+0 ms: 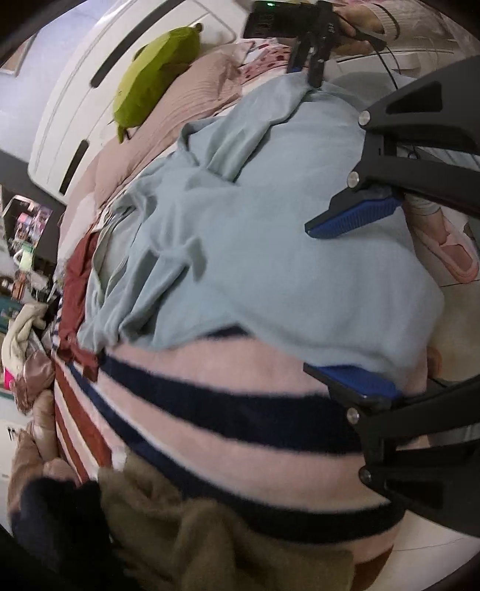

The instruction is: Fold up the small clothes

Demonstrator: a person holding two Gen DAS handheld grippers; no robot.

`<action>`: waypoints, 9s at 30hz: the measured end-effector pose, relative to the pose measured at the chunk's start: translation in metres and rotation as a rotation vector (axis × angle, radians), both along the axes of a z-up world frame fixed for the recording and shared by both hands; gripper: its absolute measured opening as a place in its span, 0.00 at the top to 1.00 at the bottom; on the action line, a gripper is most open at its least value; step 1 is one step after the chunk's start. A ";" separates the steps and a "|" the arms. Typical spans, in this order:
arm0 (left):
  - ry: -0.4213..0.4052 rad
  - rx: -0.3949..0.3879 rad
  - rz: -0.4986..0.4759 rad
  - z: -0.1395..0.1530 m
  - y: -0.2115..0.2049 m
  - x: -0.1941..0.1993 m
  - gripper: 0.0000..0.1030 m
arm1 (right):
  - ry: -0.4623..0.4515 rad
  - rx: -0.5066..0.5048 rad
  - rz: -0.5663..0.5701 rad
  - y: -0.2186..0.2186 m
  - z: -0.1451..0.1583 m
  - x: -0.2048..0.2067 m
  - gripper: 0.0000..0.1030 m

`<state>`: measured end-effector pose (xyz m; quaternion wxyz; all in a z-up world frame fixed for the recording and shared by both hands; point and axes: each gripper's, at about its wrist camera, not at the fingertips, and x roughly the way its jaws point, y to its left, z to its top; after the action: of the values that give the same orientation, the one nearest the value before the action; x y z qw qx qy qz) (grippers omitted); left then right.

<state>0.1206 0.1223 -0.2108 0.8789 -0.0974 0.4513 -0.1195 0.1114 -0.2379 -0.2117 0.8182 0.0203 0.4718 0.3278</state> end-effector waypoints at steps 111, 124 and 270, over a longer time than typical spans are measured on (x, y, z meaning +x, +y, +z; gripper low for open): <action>-0.035 0.180 -0.078 0.031 -0.018 0.305 0.49 | -0.001 -0.165 -0.118 0.065 0.031 0.301 0.73; 0.036 -0.021 -0.078 0.033 0.015 0.103 0.20 | 0.027 -0.043 -0.079 -0.012 0.057 0.137 0.28; -0.072 0.050 0.011 0.045 0.014 0.113 0.26 | -0.076 0.009 -0.111 0.012 0.066 0.130 0.68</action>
<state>0.2332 0.1365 -0.1662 0.8973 -0.0735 0.4219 -0.1068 0.2411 -0.2256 -0.1454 0.8524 0.0376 0.4371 0.2844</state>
